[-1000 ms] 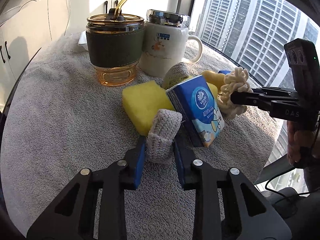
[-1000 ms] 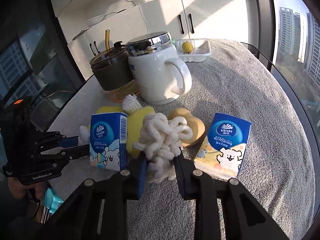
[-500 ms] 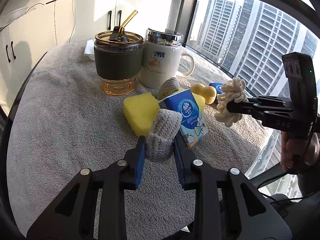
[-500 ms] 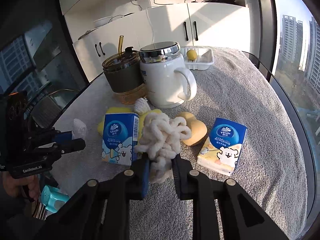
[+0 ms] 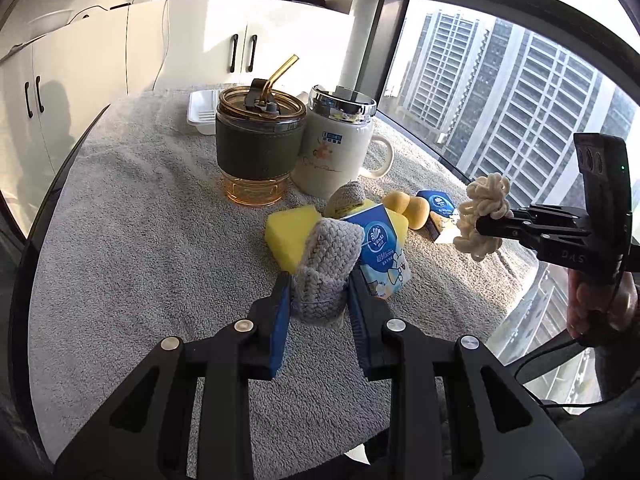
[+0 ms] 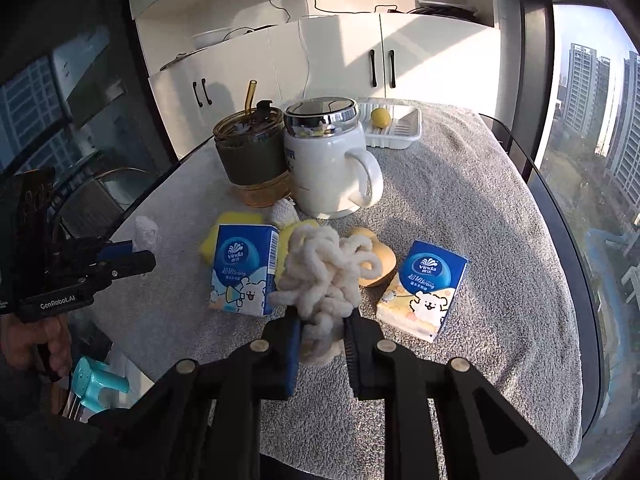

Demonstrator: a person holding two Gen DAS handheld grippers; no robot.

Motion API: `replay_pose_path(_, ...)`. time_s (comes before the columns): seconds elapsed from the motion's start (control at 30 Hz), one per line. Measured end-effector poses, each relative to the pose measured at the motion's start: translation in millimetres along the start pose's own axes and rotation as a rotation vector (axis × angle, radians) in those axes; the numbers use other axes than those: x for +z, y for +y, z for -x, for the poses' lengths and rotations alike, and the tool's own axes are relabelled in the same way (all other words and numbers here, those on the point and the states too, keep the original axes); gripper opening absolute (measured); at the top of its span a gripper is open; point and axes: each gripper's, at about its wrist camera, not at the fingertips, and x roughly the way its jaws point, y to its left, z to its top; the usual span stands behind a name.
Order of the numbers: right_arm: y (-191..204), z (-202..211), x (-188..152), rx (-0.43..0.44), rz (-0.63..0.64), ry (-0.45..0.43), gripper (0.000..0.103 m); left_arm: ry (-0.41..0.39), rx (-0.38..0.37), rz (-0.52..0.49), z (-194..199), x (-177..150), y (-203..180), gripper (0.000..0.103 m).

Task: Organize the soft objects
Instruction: 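Carry the grey knitted pad and cream loofah over the white tray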

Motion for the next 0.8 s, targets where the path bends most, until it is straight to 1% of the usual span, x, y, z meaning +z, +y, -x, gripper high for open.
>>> replay_pose_path(0.13, -5, 18, 14, -0.01, 0.02, -0.02, 0.021, -0.052, 0.017, -0.001, 24, 18, 2, 0.026)
replay_pose_path(0.23, -12, 33, 31, -0.033, 0.045, -0.045, 0.021, -0.092, 0.045, -0.016, 43, 38, 8, 0.026)
replay_pose_path(0.33, -24, 54, 55, -0.07, 0.073, -0.086, 0.021, -0.137, 0.089, -0.037, 62, 67, 22, 0.026)
replay_pose_path(0.43, -38, 78, 86, -0.119, 0.111, -0.142, 0.021, -0.176, 0.137, -0.056, 79, 103, 39, 0.026)
replay_pose_path(0.57, -60, 105, 144, -0.201, 0.176, -0.214, 0.021, -0.216, 0.204, -0.13, 89, 163, 57, 0.026)
replay_pose_path(0.63, -74, 112, 177, -0.228, 0.189, -0.231, 0.021, -0.214, 0.221, -0.151, 85, 195, 67, 0.027)
replay_pose_path(0.7, -89, 113, 214, -0.258, 0.201, -0.237, 0.021, -0.204, 0.218, -0.155, 77, 225, 77, 0.027)
replay_pose_path(0.77, -100, 109, 247, -0.274, 0.217, -0.237, 0.021, -0.172, 0.2, -0.163, 63, 252, 86, 0.027)
replay_pose_path(0.8, -103, 105, 262, -0.293, 0.239, -0.232, 0.021, -0.162, 0.204, -0.17, 54, 263, 91, 0.027)
